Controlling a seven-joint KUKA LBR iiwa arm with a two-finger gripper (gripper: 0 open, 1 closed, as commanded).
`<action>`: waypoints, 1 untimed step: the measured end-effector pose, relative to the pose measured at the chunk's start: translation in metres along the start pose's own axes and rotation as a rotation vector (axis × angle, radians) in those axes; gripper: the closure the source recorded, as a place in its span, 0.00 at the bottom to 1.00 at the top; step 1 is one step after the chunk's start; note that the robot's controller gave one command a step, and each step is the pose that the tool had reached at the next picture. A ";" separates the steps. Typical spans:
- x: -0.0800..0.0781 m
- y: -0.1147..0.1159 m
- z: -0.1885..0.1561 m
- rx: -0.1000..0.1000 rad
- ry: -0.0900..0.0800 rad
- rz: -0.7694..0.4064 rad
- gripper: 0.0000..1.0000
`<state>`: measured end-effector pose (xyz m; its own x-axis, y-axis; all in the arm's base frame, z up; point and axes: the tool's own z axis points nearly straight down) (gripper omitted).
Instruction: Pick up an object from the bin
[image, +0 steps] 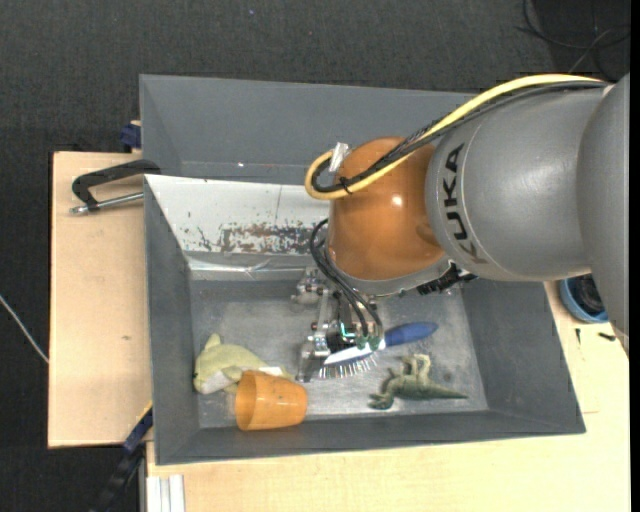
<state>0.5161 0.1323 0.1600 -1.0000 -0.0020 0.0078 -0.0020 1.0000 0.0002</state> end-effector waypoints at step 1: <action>0.000 -0.108 0.082 0.003 -0.003 -0.156 0.00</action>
Offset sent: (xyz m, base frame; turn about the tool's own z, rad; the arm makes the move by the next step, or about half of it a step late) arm 0.0000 -0.1038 -0.0798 -0.1618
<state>0.5156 0.0247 0.0781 -0.9875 -0.1575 0.0053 -0.1575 0.9875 -0.0022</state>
